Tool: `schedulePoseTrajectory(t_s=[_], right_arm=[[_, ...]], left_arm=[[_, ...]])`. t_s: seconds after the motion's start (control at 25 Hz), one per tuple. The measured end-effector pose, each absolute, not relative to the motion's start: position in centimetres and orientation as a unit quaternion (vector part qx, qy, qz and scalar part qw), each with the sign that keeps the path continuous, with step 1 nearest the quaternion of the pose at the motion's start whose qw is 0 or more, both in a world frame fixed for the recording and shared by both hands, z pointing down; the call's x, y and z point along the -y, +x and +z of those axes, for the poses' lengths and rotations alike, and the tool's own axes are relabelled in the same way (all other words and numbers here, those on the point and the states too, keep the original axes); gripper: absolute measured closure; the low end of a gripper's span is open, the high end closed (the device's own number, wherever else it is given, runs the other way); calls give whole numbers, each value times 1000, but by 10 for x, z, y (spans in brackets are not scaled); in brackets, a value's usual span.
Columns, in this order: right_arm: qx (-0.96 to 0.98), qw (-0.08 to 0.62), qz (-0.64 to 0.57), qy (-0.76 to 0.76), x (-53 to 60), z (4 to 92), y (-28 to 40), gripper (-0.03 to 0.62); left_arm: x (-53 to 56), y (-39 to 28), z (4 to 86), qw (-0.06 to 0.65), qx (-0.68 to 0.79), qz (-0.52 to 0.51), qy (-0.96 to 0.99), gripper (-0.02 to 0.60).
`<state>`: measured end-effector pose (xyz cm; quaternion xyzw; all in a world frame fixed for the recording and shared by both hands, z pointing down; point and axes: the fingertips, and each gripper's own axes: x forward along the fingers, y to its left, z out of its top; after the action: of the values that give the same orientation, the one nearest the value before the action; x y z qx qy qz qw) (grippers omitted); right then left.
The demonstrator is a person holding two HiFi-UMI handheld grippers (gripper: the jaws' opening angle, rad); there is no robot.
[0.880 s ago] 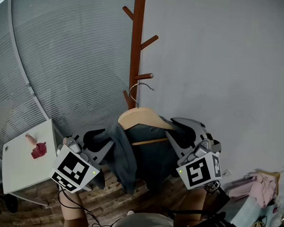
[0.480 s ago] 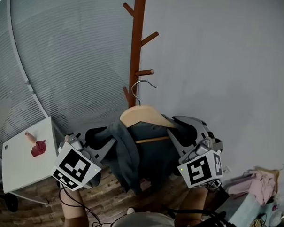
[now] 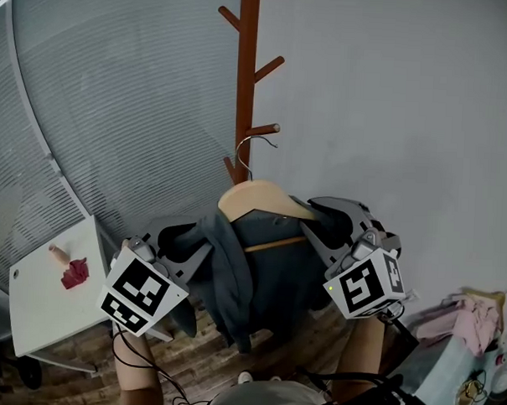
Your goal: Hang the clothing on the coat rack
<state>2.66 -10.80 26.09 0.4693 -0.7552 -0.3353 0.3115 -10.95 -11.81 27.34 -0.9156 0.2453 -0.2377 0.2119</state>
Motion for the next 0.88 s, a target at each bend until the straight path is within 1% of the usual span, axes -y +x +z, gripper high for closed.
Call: schedulePoseTrajectory(t_s=[0.2, 0.44, 0.88], right_arm=[[757, 321, -328, 465, 123, 261, 24, 474], [771, 315, -318, 454, 139, 261, 34, 474], [802, 302, -319, 404, 175, 266, 69, 474]], left_arm=[[134, -112, 274, 197, -225, -240, -924, 489], [150, -102, 273, 178, -212, -247, -929, 489], [173, -66, 277, 148, -242, -266, -921, 491]])
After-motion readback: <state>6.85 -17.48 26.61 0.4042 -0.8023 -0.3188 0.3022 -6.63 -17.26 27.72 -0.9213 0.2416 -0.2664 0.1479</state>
